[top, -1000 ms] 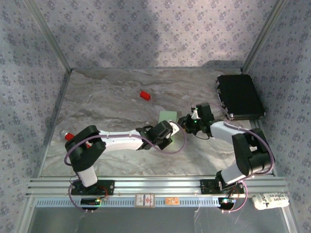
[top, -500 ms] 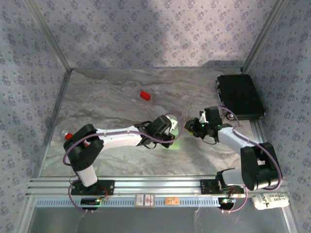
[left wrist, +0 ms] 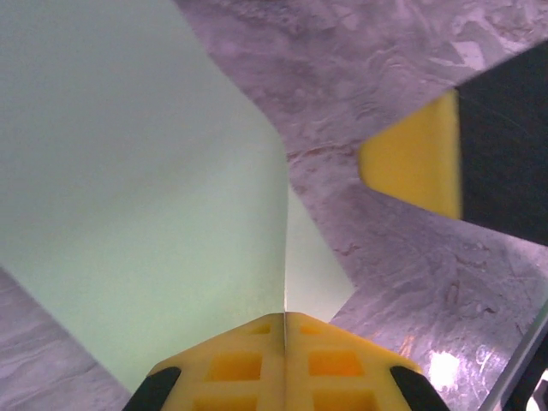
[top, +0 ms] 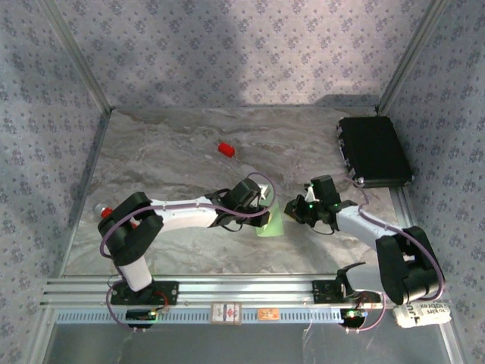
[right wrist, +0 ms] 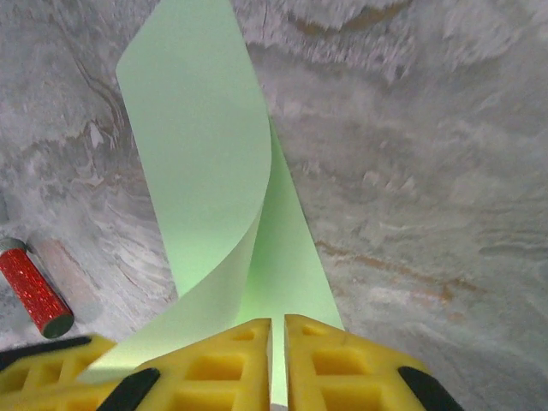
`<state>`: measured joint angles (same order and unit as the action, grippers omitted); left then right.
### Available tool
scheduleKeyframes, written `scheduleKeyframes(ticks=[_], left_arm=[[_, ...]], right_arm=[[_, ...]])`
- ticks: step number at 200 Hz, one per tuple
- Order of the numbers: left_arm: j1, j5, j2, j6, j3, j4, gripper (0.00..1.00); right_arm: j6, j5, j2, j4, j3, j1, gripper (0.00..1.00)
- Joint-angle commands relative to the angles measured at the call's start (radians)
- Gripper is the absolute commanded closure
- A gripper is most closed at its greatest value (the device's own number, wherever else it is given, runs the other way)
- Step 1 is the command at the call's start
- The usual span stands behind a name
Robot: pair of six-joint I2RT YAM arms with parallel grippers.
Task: Fold a paper plane with a square sheet of paper (pick it up from the middle)
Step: Fold the triangle a second time at the center of the table.
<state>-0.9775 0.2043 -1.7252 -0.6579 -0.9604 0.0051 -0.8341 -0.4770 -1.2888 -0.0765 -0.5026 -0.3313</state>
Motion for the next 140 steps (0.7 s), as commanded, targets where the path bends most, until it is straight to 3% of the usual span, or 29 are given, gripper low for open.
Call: scheduleKeyframes(ticks=[1, 140], left_arm=[[0.009, 0.036, -0.005, -0.023, 0.017, 0.04, 0.99], [0.035, 0.114, -0.018, -0.001, 0.027, 0.063, 0.89]], right_arm=[[-0.046, 0.028, 0.016, 0.026, 0.029, -0.028, 0.9], [-0.104, -0.03, -0.092, 0.171, 0.039, -0.132, 0.93]])
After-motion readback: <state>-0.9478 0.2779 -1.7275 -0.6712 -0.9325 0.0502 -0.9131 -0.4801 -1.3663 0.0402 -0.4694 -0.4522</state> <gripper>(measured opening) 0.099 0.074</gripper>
